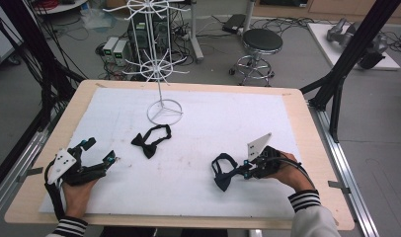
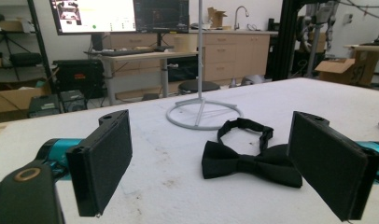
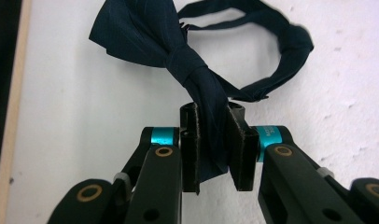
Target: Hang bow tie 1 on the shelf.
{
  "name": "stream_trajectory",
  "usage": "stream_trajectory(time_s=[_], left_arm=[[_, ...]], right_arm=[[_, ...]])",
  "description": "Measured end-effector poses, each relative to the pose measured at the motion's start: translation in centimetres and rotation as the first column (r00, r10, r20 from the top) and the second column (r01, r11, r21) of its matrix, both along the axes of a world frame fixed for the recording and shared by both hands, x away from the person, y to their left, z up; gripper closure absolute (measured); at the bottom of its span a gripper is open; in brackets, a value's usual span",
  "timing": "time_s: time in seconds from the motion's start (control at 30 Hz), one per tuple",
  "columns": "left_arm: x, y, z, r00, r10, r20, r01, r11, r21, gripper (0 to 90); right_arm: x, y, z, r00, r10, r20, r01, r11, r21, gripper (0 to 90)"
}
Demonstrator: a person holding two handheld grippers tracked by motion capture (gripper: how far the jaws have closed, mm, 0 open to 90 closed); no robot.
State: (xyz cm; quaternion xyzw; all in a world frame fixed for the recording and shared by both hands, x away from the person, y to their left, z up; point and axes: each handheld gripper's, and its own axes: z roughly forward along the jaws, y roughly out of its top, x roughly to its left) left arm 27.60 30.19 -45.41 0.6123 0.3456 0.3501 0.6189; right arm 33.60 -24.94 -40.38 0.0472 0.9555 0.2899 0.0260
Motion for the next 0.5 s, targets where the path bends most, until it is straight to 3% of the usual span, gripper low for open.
stream_trajectory(time_s=[0.3, 0.5], left_arm=[[0.5, -0.2, 1.6, 0.9958, -0.092, -0.005, 0.092, 0.9949, 0.041, 14.4], [1.2, -0.3, 3.0, 0.9887, -0.149, -0.016, 0.150, 0.9862, 0.071, 14.4]], right_arm=[[0.2, -0.5, 0.8, 0.9989, -0.041, 0.021, 0.039, 0.9956, 0.085, 77.4], [0.2, -0.3, 1.6, 0.9971, -0.064, 0.042, 0.056, 0.9854, 0.161, 77.3]])
